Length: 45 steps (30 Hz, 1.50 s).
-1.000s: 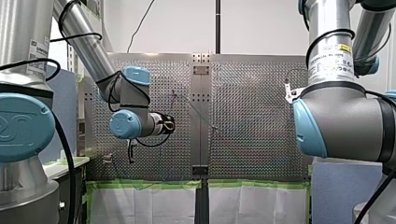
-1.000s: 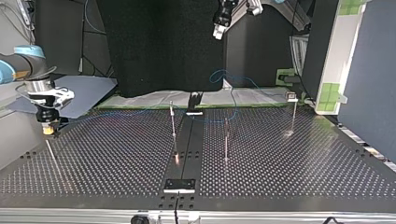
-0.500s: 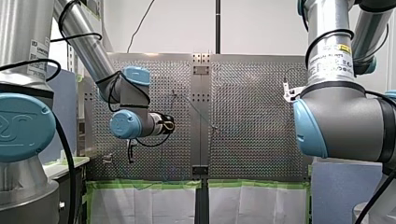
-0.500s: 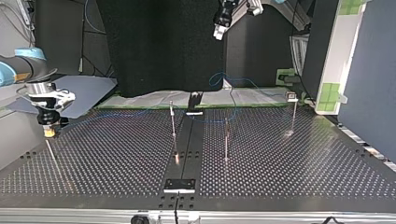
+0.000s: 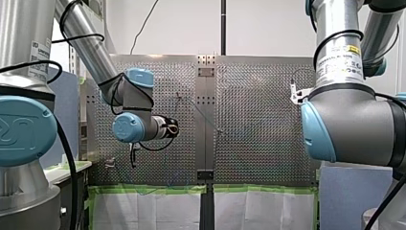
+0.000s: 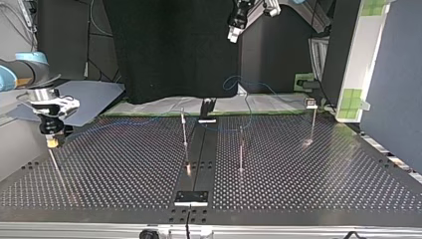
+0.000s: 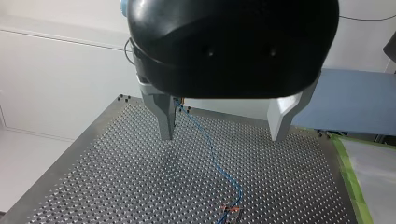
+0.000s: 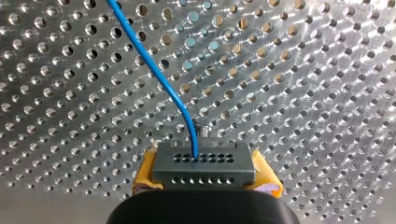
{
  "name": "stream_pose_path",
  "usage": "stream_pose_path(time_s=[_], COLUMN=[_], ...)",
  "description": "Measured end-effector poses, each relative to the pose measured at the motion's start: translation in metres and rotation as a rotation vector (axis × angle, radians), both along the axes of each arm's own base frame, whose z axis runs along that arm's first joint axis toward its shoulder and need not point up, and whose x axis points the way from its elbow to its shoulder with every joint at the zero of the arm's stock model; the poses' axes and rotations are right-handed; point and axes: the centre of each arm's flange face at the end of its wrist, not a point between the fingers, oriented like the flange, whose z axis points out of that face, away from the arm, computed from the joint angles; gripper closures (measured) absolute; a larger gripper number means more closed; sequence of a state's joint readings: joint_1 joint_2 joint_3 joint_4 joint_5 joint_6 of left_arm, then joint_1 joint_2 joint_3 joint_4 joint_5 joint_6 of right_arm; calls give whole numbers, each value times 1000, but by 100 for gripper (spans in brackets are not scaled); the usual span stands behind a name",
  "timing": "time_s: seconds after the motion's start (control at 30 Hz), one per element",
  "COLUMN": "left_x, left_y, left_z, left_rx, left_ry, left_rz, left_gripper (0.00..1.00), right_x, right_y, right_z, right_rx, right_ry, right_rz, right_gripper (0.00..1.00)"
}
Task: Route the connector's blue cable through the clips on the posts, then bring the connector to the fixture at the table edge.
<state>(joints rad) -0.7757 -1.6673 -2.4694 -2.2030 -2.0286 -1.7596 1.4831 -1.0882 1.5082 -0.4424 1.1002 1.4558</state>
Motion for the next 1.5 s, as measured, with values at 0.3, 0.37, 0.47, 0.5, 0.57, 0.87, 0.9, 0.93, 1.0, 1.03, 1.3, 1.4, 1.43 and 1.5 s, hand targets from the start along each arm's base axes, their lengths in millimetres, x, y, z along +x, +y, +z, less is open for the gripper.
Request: stream_pose_path(time_s=[0.3, 0.37, 0.47, 0.5, 0.57, 0.87, 0.9, 0.93, 1.0, 1.03, 1.3, 1.4, 1.43, 1.5], left_x=[0, 0, 0, 0, 0, 0, 0, 0, -1, -1, -1, -1, -1, -1], left_y=[0, 0, 0, 1, 0, 1, 1, 1, 1, 1, 1, 1, 1, 1], left_z=[0, 0, 0, 0, 0, 0, -1, -1, -1, -1, -1, -1, -1, -1], left_rx=[3, 3, 3, 4, 4, 8, 9, 10, 12, 12, 15, 15, 15, 15], left_ry=[3, 3, 3, 3, 3, 6, 7, 7, 8, 9, 9, 9, 9, 9], left_rz=[1, 1, 1, 1, 1, 1, 1, 1, 1, 1, 1, 1, 1, 1], left_gripper=[0, 0, 0, 0, 0, 0, 0, 0, 0, 0, 0, 0, 0, 0], right_x=[-3, -3, -3, -3, -3, 2, 3, 3, 4, 5, 7, 8, 8, 8], right_y=[-1, -2, -2, -2, -2, -4, -4, -4, -5, -5, -6, -7, -7, -7], right_z=[-8, -10, -11, -12, -12, -8, -8, -7, -6, -6, -3, -3, -3, -3], right_rx=[12, 15, 18, 20, 19, 11, 10, 9, 7, 6, -1, -3, -3, -4], right_ry=[2, 2, 3, 3, 3, 6, 6, 6, 6, 7, 3, 1, 0, 0], right_rz=[-1, -1, -2, -2, 0, 15, 15, 16, 19, 23, 32, 32, 32, 30], right_gripper=[100, 100, 100, 100, 100, 100, 100, 100, 100, 100, 100, 100, 100, 100])
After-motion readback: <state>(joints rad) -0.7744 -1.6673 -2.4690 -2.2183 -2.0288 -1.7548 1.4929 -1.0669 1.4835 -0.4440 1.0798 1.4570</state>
